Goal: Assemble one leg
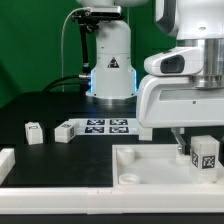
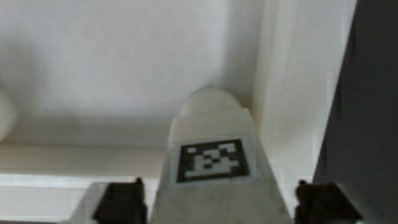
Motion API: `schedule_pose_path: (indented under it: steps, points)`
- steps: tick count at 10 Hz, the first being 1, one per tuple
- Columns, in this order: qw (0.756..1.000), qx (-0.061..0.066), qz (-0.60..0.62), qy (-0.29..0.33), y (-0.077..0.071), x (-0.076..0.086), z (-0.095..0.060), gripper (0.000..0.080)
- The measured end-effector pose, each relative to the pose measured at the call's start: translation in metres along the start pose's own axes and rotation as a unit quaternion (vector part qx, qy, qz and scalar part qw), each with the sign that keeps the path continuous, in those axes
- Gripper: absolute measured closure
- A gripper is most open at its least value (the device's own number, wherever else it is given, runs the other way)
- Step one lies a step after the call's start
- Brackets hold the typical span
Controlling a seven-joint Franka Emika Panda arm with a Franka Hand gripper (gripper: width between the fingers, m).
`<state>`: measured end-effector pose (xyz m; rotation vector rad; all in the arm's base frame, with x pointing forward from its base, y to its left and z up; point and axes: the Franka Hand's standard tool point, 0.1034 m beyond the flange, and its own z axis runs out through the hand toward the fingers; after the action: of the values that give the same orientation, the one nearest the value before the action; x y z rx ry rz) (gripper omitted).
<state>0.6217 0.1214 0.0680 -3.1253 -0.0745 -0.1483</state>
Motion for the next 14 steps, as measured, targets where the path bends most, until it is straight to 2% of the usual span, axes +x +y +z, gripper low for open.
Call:
schedule_pose_path:
  steps: [3, 4, 6, 8, 11, 12, 13, 14]
  points:
    - [0.999, 0.001, 0.048, 0.001, -0.0007, 0.0003, -0.0002, 0.0508]
    - [0.989, -0.001, 0.146, 0.007, -0.0009, -0.0001, 0.0003, 0.0508]
    - [0.952, -0.005, 0.306, 0.009, -0.0016, -0.0002, 0.0003, 0.0508]
    - [0.889, 0.000, 0.457, 0.009, -0.0011, 0.0003, 0.0002, 0.0508]
    - [0.788, 0.004, 0.616, 0.008, -0.0045, 0.0004, 0.0001, 0.0508]
    - [0.772, 0.005, 0.636, 0.008, -0.0050, 0.0005, 0.0002, 0.0508]
    - [0.775, 0.007, 0.631, 0.006, -0.0058, 0.0003, 0.0003, 0.0442]
    - [0.794, 0.007, 0.607, 0.006, -0.0058, 0.0002, 0.0004, 0.0240]
